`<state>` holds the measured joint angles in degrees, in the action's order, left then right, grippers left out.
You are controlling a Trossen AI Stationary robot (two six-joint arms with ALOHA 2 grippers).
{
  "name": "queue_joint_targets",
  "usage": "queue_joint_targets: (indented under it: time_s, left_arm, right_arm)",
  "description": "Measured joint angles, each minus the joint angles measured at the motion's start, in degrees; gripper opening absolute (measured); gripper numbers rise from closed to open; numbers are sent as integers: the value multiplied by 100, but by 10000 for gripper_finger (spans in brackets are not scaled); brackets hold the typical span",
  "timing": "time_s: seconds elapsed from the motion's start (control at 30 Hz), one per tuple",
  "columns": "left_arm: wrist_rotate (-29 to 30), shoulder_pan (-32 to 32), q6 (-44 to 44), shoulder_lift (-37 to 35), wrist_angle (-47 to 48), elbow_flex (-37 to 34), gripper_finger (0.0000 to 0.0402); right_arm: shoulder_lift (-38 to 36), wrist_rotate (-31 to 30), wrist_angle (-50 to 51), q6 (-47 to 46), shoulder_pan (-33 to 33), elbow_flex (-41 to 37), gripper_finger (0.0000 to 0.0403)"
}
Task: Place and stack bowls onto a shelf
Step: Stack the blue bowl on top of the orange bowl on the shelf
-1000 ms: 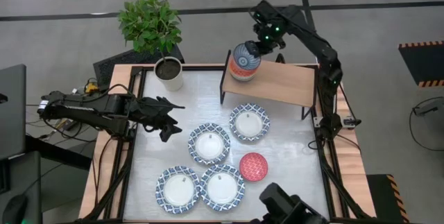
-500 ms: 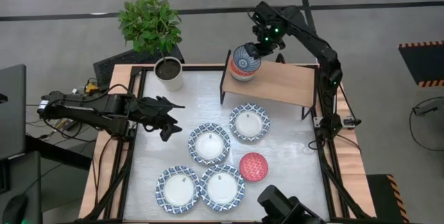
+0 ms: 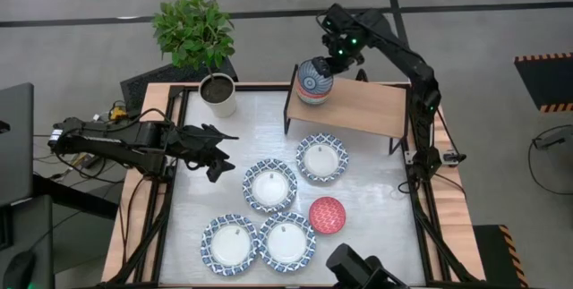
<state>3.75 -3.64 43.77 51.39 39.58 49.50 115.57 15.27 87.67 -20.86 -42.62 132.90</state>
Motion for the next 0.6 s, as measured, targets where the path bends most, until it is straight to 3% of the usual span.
queue_joint_targets:
  time_s: [0.6]
  left_arm:
    - [-4, 0, 22, 1, 1, 0, 228]
  right_arm:
    - [2, -153, 2, -22, -14, -2, 38]
